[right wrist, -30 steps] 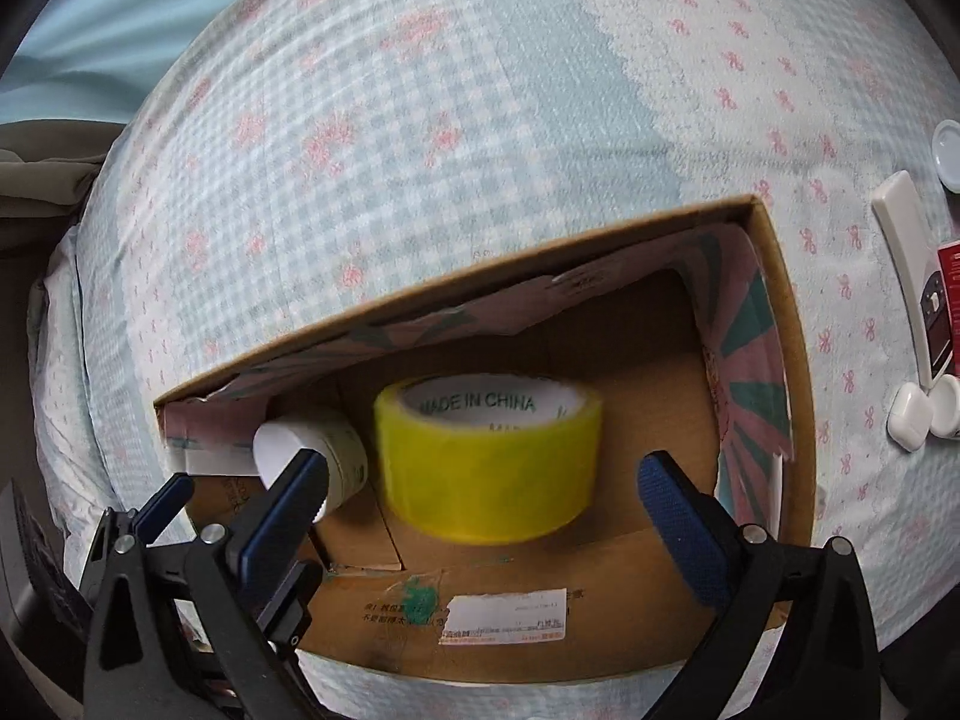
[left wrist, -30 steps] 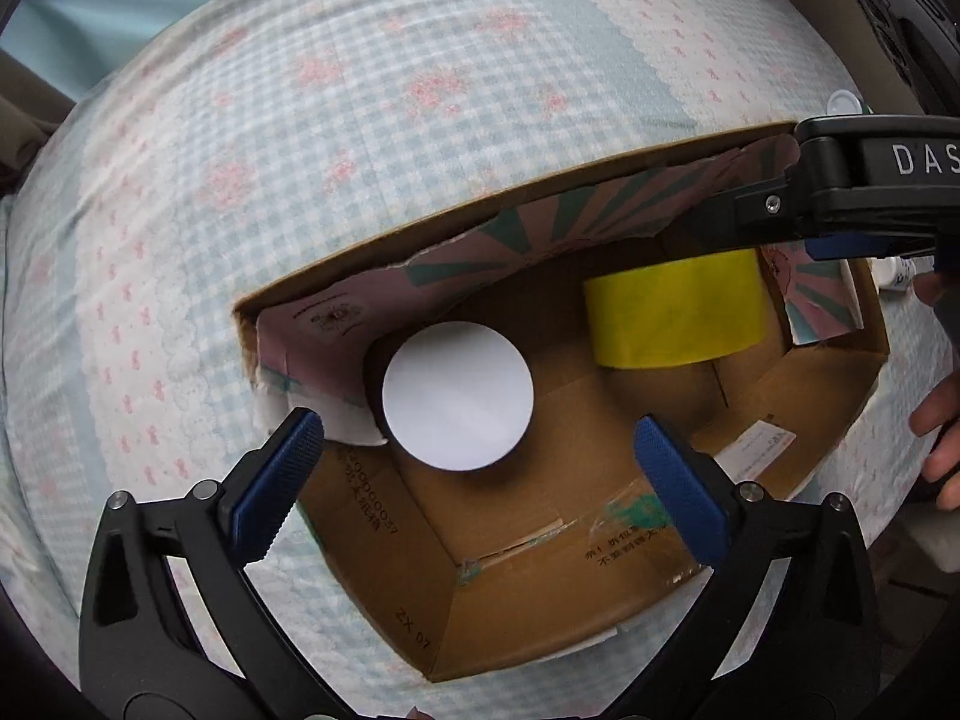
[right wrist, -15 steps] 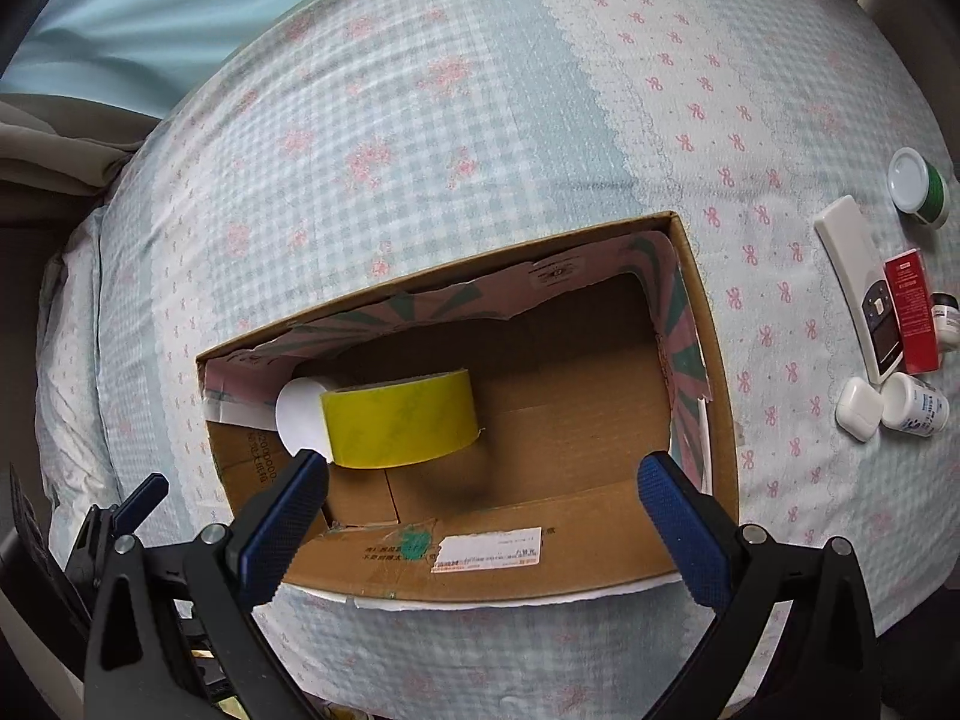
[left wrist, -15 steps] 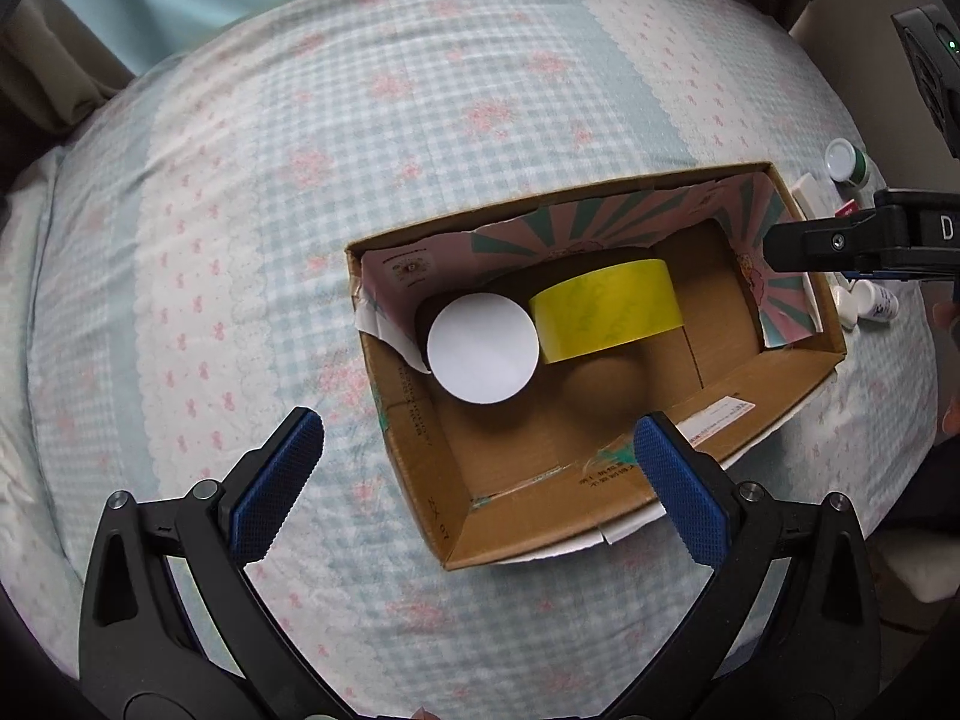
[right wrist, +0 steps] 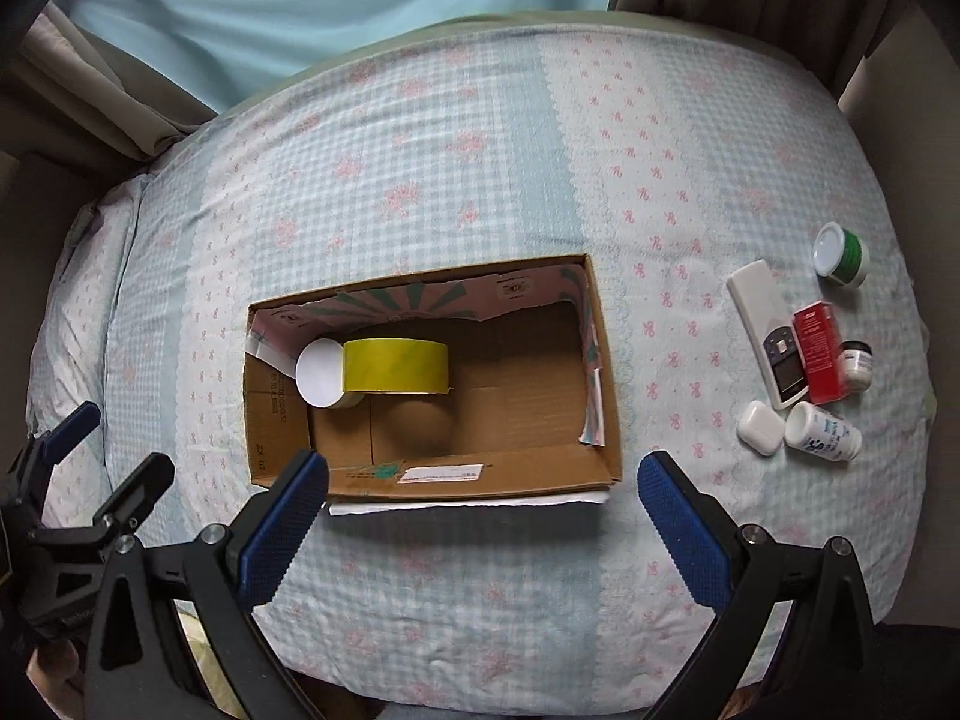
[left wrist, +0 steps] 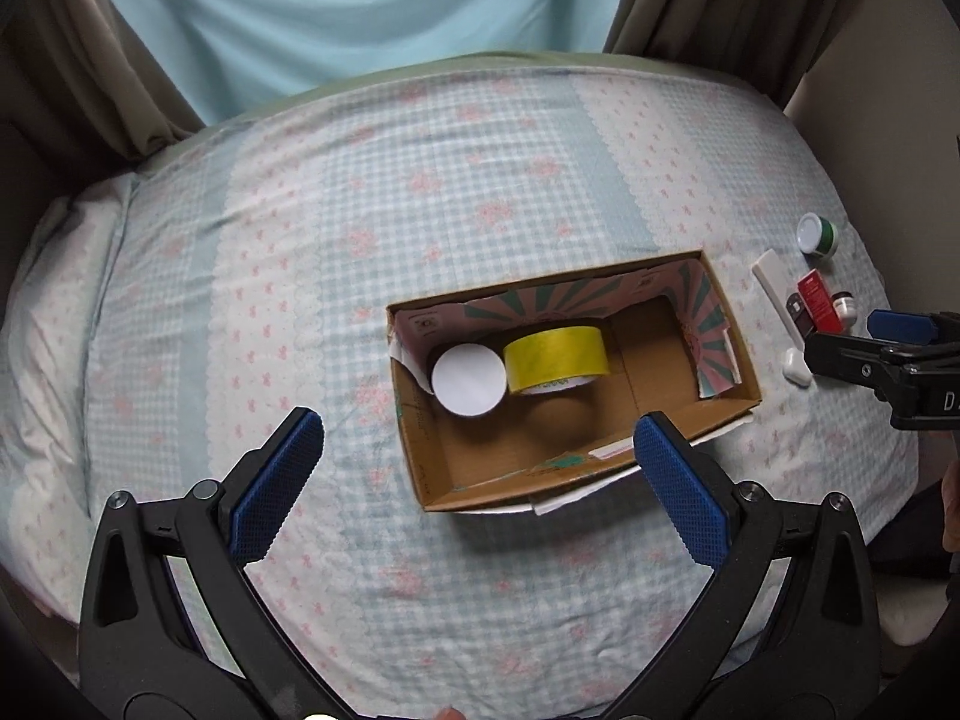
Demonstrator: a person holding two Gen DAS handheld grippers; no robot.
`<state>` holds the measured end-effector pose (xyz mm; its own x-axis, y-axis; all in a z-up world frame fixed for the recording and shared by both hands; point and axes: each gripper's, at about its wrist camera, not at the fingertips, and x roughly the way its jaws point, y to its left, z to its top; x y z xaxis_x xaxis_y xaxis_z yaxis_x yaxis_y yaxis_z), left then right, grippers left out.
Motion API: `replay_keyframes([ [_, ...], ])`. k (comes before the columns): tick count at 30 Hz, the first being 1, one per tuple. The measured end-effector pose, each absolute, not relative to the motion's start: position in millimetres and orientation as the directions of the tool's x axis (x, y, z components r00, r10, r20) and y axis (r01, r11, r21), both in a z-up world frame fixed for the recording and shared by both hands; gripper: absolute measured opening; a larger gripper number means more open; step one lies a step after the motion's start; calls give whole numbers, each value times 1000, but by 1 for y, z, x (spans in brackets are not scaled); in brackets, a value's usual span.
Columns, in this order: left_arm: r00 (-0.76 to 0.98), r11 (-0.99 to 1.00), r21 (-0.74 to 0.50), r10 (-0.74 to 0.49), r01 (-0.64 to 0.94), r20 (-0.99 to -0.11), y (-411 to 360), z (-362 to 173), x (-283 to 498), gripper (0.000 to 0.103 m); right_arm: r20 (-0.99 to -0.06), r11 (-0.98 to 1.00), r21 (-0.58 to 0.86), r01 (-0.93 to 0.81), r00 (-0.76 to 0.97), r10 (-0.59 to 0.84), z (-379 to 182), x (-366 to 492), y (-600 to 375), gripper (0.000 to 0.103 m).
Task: Organize rigid objects
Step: 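Lift both tools out of the box and move toward the remaining items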
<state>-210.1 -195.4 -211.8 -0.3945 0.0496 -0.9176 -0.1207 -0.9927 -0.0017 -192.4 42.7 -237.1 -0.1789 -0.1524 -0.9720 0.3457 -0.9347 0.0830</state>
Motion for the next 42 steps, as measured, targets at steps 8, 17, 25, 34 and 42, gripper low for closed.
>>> replay_keyframes([
  [8,-409,-991,-99,129,-94,-903,-134,-180,-169,103,-948,-930,46,364,-277,-155,-192,-172,139,103],
  [17,-377,-981,-147,184,-127,-908,-24,-178,-160,103,-929,-949,74,306,-324,-177,-173,-175,276,103],
  [25,-342,-970,-137,201,-202,-918,68,-189,-184,103,-925,-955,80,285,-337,-178,-181,-198,367,103],
  [34,-252,-959,-131,196,-253,-948,136,-232,-215,103,-942,-957,147,249,-261,-212,-218,-227,416,103],
  [42,-150,-943,-133,186,-304,-971,180,-312,-225,103,-939,-927,178,329,-224,-260,-251,-292,408,103],
])
